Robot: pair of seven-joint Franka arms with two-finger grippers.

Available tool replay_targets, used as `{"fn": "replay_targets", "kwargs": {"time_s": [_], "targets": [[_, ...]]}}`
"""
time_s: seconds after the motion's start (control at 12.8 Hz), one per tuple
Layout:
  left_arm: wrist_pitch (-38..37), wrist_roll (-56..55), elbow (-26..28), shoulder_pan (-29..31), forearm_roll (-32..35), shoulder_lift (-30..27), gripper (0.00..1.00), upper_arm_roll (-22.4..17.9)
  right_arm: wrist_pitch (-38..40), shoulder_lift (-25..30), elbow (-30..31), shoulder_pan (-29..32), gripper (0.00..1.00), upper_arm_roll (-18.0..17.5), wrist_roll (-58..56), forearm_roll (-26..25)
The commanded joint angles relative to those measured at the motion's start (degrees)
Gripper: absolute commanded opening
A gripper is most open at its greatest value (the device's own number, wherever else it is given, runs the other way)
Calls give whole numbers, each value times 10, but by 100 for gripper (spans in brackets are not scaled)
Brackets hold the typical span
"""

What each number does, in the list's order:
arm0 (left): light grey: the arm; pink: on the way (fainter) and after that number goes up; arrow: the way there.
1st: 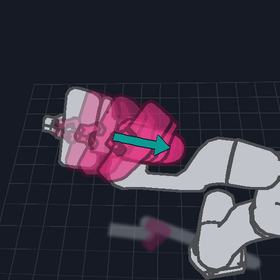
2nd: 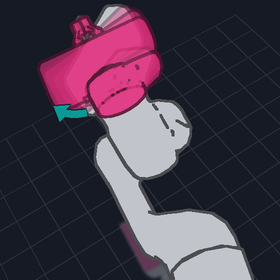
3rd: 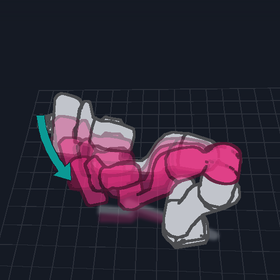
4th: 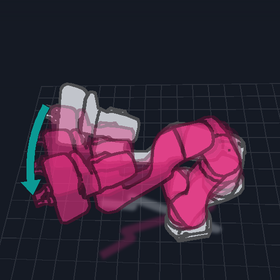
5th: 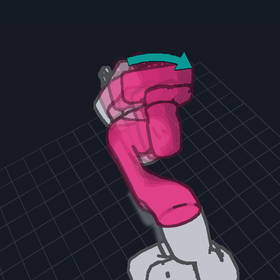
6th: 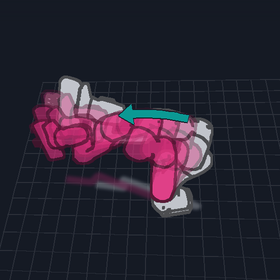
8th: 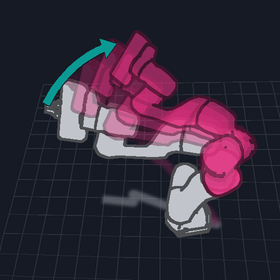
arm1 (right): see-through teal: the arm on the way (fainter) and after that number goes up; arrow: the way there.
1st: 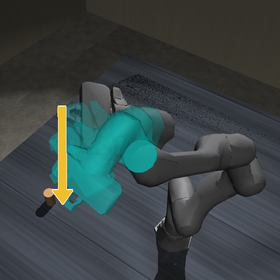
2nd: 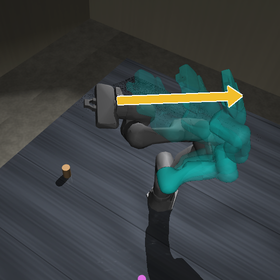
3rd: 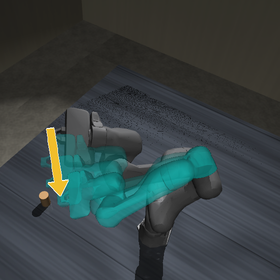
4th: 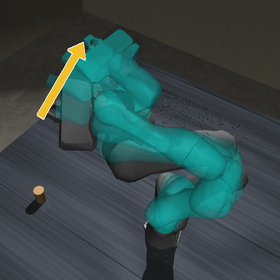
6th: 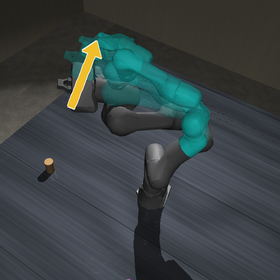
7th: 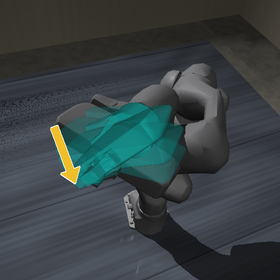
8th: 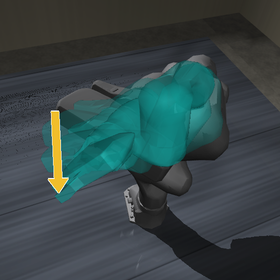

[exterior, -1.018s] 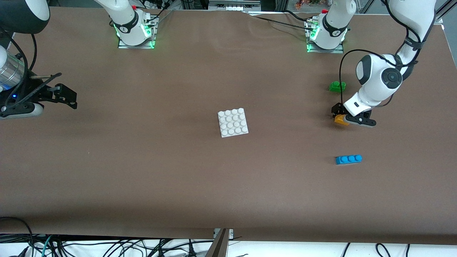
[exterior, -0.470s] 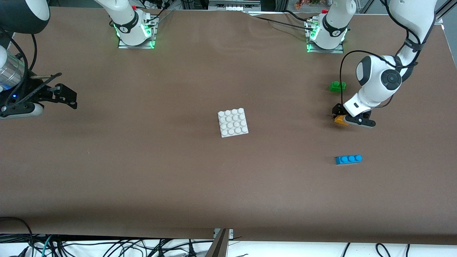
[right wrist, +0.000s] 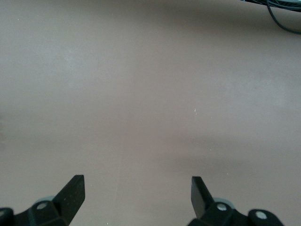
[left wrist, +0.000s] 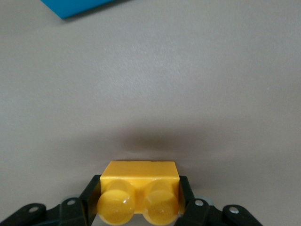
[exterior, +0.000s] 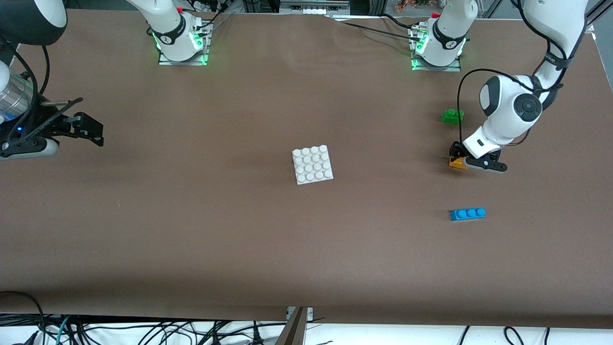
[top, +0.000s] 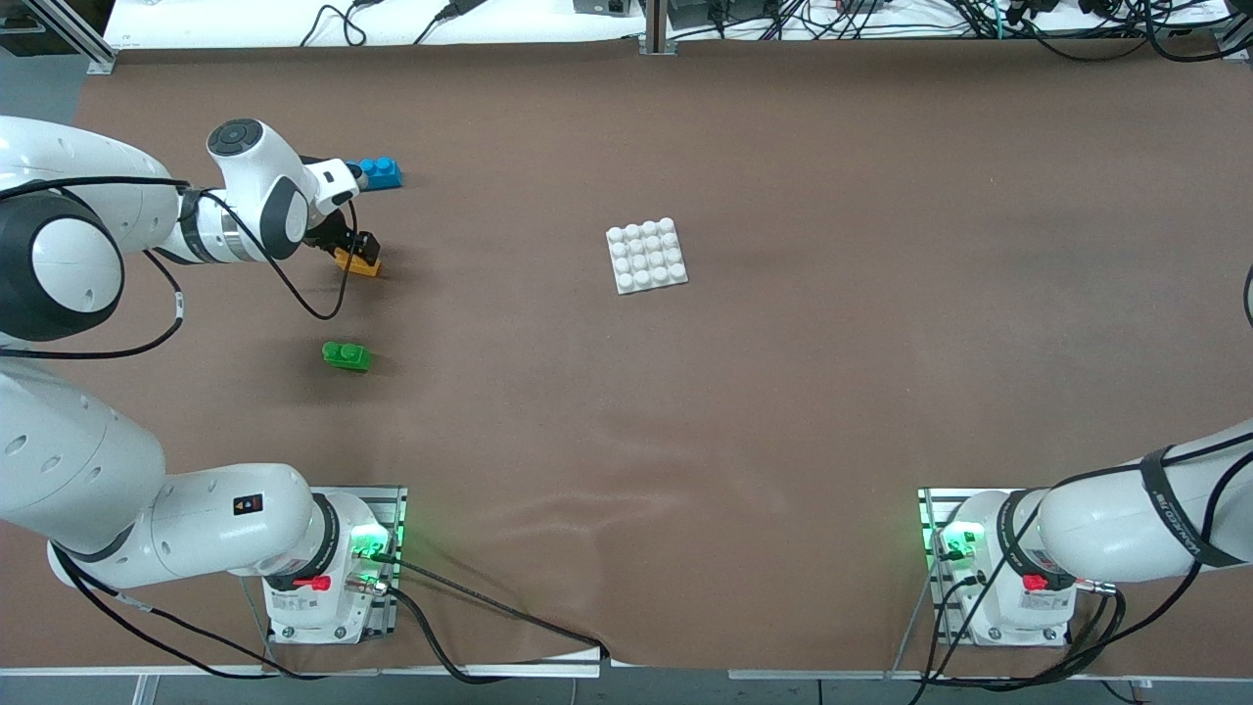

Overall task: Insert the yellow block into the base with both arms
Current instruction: 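Close the left gripper on the yellow brick and lift it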

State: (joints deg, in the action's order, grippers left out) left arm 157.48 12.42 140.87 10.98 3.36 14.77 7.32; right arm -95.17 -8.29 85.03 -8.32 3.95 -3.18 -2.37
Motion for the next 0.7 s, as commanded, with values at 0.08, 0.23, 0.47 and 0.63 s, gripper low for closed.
{"fn": "replay_targets", "kwargs": {"time_s": [0.08,0.23,0.47,0.63], "targets": [[-24,-22,-11,4,9,-41,0,2,6,9,3,6,100,-7,-2,0],[-58,-25,-21,3,9,-71,0,16,6,9,4,6,100,-7,-2,0],[-183,-116,-123,-3,-33,-56,0,106,6,9,4,6,100,-7,-2,0],[-266,-208,-192,-6,-32,-33,0,159,6,9,4,6,100,-7,-2,0]]}}
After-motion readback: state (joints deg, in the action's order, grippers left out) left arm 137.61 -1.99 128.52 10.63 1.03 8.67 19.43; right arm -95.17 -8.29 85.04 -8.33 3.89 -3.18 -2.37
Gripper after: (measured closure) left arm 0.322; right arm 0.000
